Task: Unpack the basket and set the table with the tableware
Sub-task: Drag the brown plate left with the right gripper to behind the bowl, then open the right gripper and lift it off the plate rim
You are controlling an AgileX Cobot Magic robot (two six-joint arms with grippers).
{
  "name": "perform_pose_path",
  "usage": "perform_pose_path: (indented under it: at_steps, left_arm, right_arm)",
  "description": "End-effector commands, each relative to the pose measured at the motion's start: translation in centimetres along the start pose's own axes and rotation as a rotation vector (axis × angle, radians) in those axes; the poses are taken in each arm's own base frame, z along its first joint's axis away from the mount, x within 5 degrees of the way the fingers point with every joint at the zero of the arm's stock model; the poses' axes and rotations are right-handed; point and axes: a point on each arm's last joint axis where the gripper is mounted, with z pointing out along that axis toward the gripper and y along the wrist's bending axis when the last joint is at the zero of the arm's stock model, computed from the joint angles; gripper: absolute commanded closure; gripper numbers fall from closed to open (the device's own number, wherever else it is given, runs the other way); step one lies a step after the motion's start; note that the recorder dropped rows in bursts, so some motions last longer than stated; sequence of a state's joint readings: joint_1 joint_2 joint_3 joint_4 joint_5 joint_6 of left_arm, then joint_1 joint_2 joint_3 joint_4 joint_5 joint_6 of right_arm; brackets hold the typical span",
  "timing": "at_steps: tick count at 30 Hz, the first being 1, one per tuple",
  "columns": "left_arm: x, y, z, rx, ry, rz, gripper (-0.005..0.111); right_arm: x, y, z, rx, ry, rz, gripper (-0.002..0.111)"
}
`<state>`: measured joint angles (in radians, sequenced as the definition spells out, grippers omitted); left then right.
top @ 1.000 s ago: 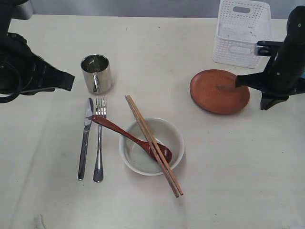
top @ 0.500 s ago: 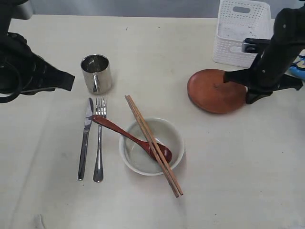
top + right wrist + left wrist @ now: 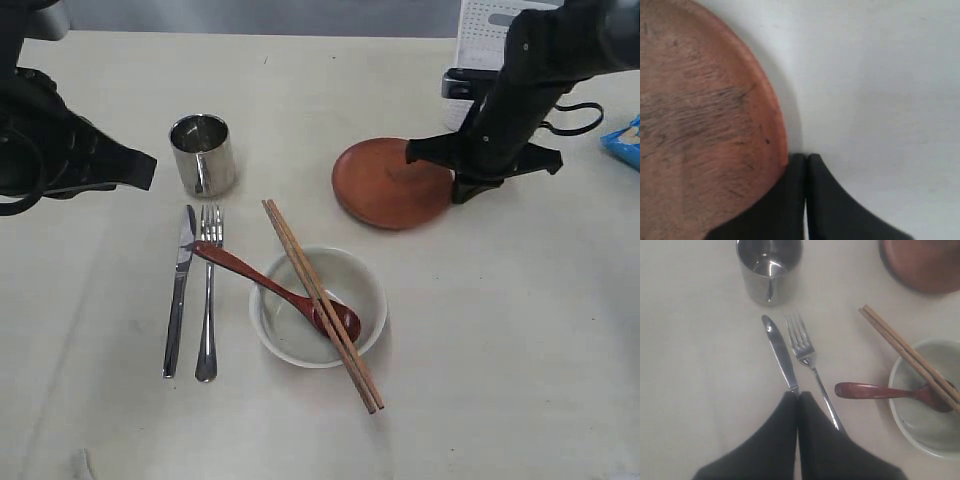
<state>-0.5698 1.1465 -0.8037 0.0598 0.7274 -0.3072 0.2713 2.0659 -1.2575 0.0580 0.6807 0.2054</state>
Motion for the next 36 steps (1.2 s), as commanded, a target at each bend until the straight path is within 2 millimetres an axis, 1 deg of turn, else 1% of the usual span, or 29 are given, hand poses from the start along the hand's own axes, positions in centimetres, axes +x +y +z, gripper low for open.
perform_pose_path:
  at_steps: [1,4,8,13,17,19,20,21,22,24,25,28,31,34,36]
  left_arm:
    - [0.1,-0.1,-0.1,0.013,-0.01,-0.01,0.107]
    - [0.1,-0.1,-0.1,0.013,-0.01,-0.01,0.107]
    - [0.1,-0.1,-0.1,0.013,-0.01,-0.01,0.107]
    - [0.1,-0.1,-0.1,0.012,-0.007,-0.01,0.107]
    - [0.1,-0.1,-0.1,0.012,-0.007,-0.002,0.107]
    - [0.1,-0.1,-0.1,0.012,-0.007,-0.002,0.107]
    - [0.1,-0.1,-0.1,0.012,-0.007,-0.002,0.107]
    - [0.1,-0.1,-0.1,0.012,-0.007,-0.002,0.107]
    - [0.1,0.0,-0.1,0.011,-0.005,-0.002,0.107]
    - [0.1,-0.1,-0.1,0.013,-0.004,-0.004,0.107]
    - [0.2,-0.1,-0.1,0.012,-0.003,-0.004,0.107]
    - [0.2,-0.1,-0.1,0.012,-0.002,-0.002,0.107]
    - [0.2,-0.1,-0.1,0.012,-0.002,0.003,0.107]
    - [0.2,-0.1,-0.1,0.012,-0.002,0.003,0.107]
    - [0.2,-0.1,-0.1,0.012,-0.002,0.003,0.107]
  right_arm:
    - [0.0,2.6,0.4,-0.068,0.002,-0.008,0.109]
    - [-0.5,3.7,-0.1,-0.089,-0.024,0.002,0.109]
    - [-1.4,4.6,-0.7,-0.127,-0.05,0.019,0.109]
    - [-2.5,5.8,-0.4,-0.158,-0.046,0.025,0.109]
    - [-3.0,6.2,-0.5,-0.156,-0.047,0.002,0.109]
    - [-3.1,6.1,-1.2,-0.152,-0.064,-0.01,0.109]
    - [-3.1,6.0,-2.3,-0.132,-0.067,-0.037,0.109]
    - [-2.9,5.9,-2.8,-0.122,-0.052,-0.048,0.109]
    - [-2.2,5.7,-3.5,-0.111,0.011,-0.079,0.109]
    - [-1.0,5.8,-4.0,-0.082,0.108,-0.143,0.109]
    - [-0.6,6.1,-4.0,-0.08,0.132,-0.169,0.109]
    - [1.4,7.9,-3.2,-0.073,0.186,-0.239,0.109]
    - [2.8,9.3,-2.6,-0.072,0.202,-0.29,0.109]
    - [3.4,10.3,-2.3,-0.081,0.182,-0.315,0.109]
    - [3.3,10.9,-2.3,-0.099,0.153,-0.324,0.109]
